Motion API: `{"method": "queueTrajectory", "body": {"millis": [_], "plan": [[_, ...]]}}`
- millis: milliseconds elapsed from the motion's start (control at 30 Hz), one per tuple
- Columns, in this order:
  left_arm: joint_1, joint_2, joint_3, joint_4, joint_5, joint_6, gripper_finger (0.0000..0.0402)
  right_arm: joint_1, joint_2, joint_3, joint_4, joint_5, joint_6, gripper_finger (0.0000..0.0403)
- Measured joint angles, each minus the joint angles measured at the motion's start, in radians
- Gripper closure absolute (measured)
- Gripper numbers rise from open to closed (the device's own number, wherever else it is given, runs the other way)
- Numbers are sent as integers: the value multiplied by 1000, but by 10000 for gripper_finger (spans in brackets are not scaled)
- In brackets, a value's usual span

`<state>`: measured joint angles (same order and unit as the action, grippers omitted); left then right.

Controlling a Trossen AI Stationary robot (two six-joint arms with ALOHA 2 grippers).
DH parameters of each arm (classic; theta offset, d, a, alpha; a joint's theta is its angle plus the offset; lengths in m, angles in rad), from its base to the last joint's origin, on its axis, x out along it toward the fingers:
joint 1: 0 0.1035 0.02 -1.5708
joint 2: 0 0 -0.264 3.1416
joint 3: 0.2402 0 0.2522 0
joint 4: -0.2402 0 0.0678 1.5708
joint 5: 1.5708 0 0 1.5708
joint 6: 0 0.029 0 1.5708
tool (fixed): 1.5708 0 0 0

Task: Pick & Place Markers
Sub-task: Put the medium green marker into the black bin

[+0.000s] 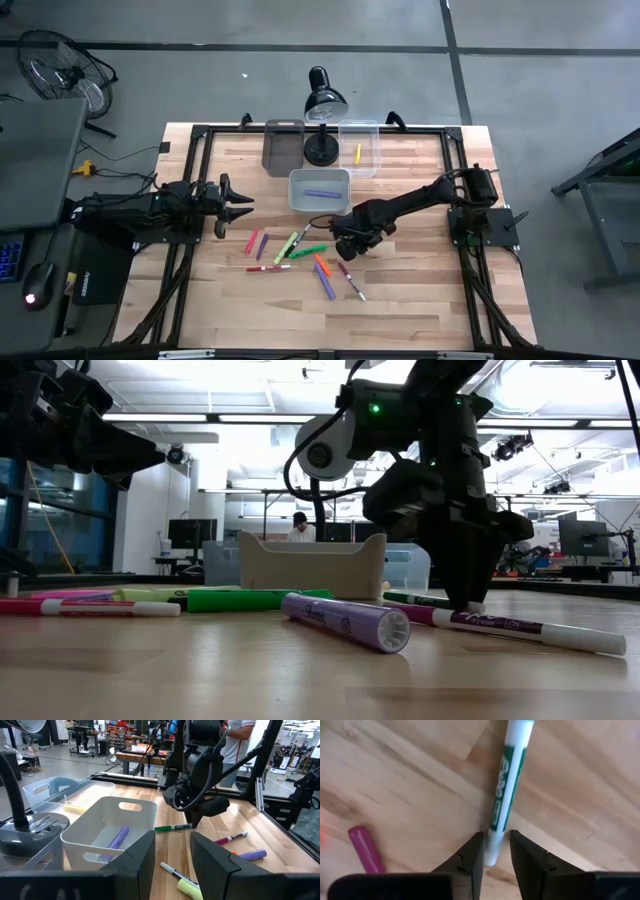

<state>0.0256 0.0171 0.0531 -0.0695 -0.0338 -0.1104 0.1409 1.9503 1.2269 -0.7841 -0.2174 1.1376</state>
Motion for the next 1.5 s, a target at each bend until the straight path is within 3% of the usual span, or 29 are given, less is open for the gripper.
{"method": "queueTrajectory", "body": {"millis": [400,867,1067,1400,1500], "plan": [[0,0,0,0,0,0,279,12,1,-1,7,-36,17,389],[0,0,0,0,0,0,279,52,-21,-3,-7,-59,18,392],[0,0,0,0,0,0,279,90,-123,-2,-34,18,43,394],[0,0,0,0,0,0,279,136,-314,-1,-36,347,13,402],[0,0,0,0,0,0,279,128,-344,-1,-36,376,12,402]]}}
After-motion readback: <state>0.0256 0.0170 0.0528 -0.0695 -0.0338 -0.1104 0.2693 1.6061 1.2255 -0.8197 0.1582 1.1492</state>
